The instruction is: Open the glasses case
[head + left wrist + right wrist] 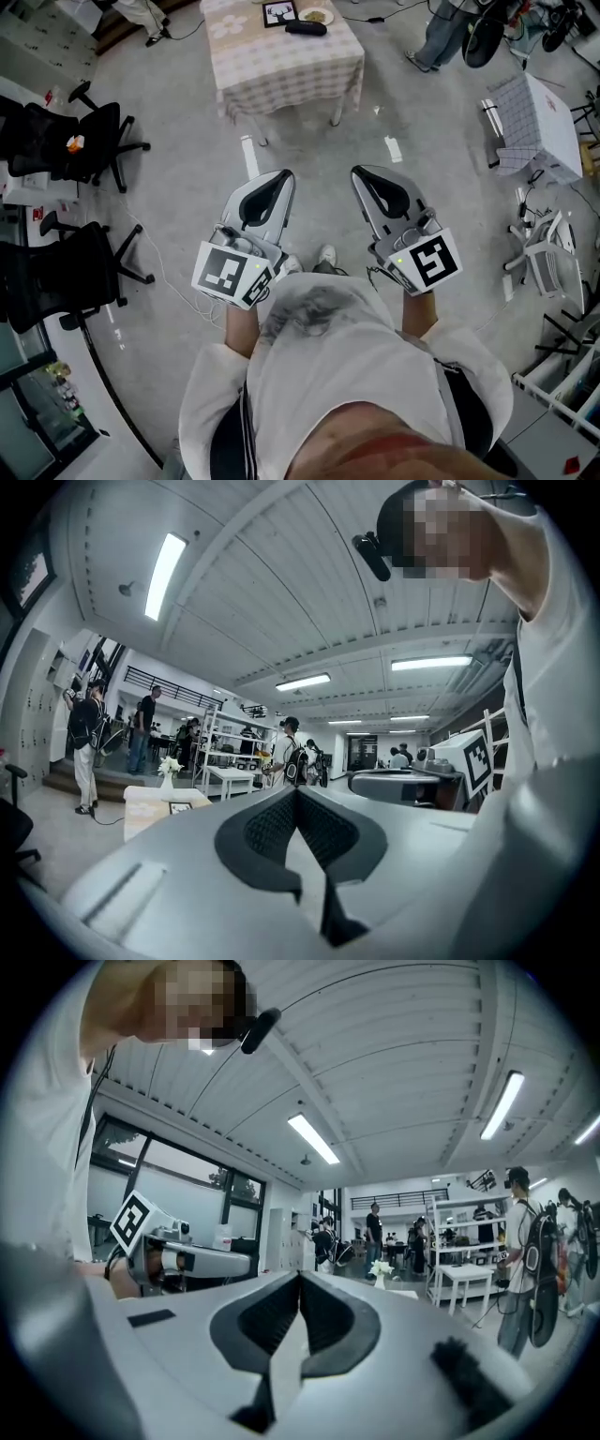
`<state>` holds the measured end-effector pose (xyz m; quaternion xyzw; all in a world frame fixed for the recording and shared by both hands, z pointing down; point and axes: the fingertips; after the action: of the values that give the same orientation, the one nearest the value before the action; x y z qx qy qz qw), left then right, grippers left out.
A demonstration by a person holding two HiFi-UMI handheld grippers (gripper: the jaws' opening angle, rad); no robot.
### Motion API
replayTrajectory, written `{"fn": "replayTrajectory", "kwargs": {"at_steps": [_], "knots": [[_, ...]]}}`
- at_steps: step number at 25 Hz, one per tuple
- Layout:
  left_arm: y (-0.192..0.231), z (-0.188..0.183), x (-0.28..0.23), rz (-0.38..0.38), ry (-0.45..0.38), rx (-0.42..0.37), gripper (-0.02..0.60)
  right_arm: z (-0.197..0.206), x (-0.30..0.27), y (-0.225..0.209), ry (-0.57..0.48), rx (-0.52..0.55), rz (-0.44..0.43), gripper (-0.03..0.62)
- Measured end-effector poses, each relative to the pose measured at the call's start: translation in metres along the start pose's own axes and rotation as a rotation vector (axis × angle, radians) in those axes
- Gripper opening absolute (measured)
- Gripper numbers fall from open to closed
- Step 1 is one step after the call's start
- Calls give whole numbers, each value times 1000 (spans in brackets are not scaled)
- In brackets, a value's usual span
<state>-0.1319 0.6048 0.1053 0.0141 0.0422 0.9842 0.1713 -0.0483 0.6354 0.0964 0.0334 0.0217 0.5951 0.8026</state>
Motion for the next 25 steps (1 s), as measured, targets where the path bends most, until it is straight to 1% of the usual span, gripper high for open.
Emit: {"fn": "replayTrajectory", "kwargs": {"at_steps": [4, 7, 10, 18, 25], "knots": [[3, -3, -10, -38, -2, -19, 3, 0, 1, -16, -22, -9, -27, 17], [3, -1, -16, -71, -4, -17, 3, 5, 1, -28, -16, -19, -46, 17], [2, 1, -23, -85, 7, -15, 3, 7, 0, -36, -17, -35, -66, 17], [15, 6, -50, -81, 36, -10, 3, 15, -15, -62, -9, -72, -71, 17], [53, 7, -69, -60, 20, 4, 3, 20, -52, -74, 16, -55, -56, 17]]}}
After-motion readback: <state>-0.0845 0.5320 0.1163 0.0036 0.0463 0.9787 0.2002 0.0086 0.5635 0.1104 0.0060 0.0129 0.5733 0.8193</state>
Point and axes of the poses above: the fingertips, and each gripper's own axes: x backward along the fingers, y to its left, z out of its underside, and after that the axes turned 13 degrees about z, right-handed
